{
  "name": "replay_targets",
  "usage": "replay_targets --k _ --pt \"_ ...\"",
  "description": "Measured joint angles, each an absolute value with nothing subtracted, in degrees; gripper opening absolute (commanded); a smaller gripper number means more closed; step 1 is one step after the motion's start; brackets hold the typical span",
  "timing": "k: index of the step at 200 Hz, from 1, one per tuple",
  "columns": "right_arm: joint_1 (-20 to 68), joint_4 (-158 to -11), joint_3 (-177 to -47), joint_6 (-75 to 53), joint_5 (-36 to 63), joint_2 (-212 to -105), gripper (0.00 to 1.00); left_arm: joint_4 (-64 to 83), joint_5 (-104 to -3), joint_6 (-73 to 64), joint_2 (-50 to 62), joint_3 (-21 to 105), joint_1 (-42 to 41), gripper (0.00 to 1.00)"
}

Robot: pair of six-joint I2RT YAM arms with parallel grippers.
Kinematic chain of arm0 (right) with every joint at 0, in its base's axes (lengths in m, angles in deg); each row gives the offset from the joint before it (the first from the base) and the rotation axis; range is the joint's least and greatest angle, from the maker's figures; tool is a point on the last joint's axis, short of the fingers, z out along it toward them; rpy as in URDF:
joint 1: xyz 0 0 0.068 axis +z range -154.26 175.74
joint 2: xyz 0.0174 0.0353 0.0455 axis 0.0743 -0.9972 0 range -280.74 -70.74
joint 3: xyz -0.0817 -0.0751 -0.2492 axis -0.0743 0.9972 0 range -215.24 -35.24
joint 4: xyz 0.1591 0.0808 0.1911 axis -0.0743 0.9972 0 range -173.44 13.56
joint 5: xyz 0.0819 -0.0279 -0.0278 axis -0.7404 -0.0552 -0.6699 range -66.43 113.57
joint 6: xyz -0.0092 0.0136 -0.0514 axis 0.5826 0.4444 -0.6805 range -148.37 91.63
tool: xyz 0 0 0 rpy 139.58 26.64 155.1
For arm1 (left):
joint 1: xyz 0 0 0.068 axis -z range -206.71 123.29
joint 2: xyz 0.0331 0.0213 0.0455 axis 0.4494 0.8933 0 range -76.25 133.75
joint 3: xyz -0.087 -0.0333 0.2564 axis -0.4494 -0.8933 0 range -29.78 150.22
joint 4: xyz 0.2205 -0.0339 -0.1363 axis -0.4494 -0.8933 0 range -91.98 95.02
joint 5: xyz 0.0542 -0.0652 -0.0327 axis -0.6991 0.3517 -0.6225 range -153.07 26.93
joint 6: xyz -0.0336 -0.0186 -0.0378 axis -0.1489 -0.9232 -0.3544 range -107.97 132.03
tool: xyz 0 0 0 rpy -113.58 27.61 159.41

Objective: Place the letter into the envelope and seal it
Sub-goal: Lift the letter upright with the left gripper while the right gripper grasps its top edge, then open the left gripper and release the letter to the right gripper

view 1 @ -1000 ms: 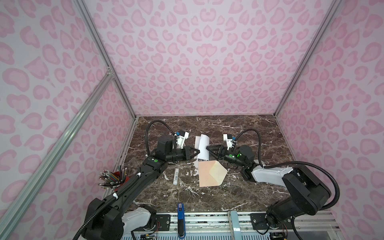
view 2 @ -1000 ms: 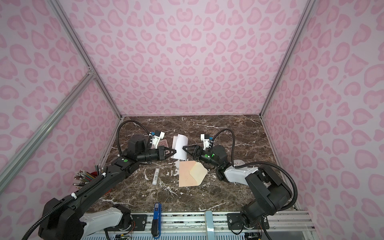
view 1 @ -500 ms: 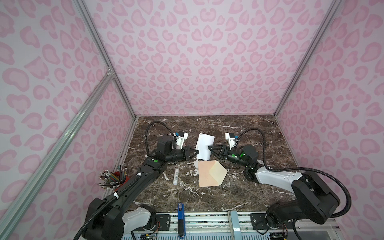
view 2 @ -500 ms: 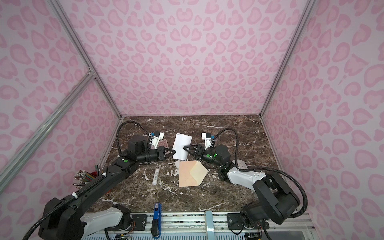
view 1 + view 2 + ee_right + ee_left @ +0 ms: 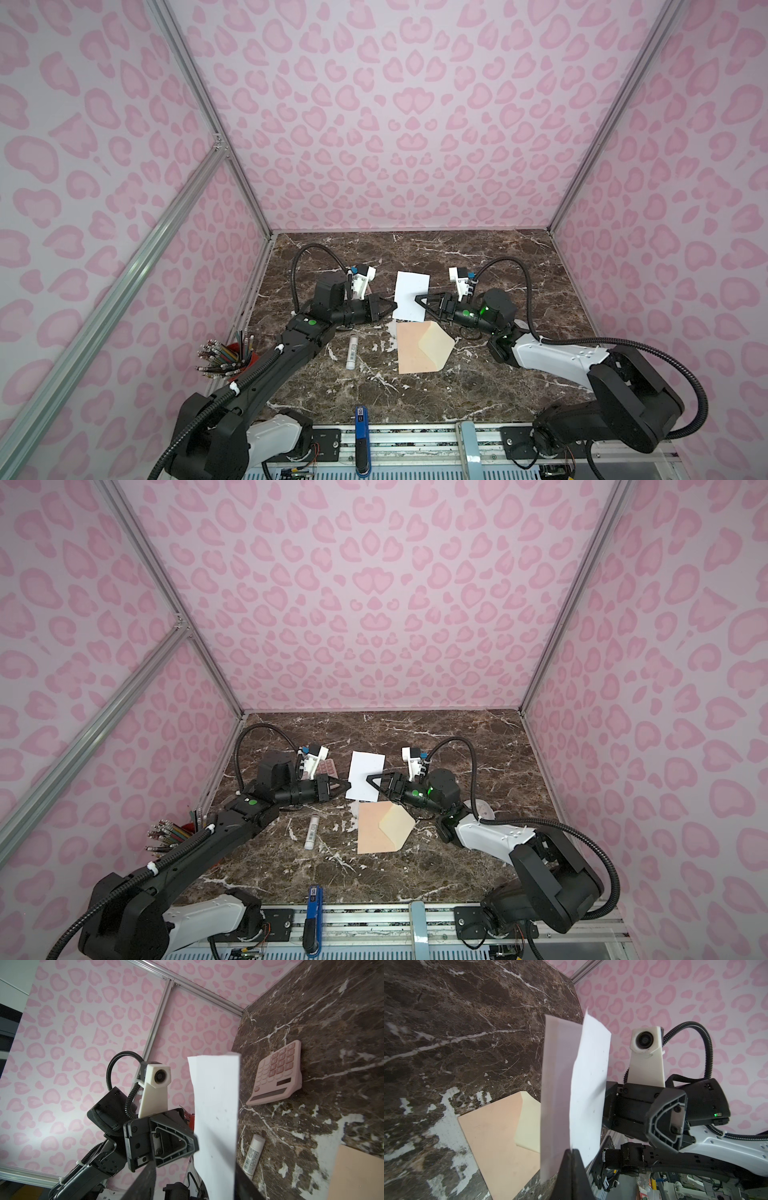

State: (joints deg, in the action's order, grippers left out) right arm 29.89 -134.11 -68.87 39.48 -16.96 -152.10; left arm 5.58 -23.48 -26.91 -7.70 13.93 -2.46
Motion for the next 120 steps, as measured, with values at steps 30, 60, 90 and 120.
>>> replay_targets --k 30,60,90,120 --pt "30.9 -134.5 -69.9 39.6 -17.0 -153.8 0.54 6.0 -23.5 -26.9 -7.5 13.8 -2.3 0.04" --pt "31.1 -134.5 -69.9 39.6 -17.0 -154.3 0.48 6.0 -23.4 -26.9 -7.5 13.8 -2.3 0.04" --pt "31.2 -134.5 -70.0 39.6 -16.9 -154.4 0.42 6.1 -23.4 -26.9 -7.2 13.8 -2.3 0.04" --pt "31.7 -134.3 -70.9 39.5 -16.5 -155.2 0.35 6.5 -23.3 -26.9 -7.0 13.6 -2.0 0.04"
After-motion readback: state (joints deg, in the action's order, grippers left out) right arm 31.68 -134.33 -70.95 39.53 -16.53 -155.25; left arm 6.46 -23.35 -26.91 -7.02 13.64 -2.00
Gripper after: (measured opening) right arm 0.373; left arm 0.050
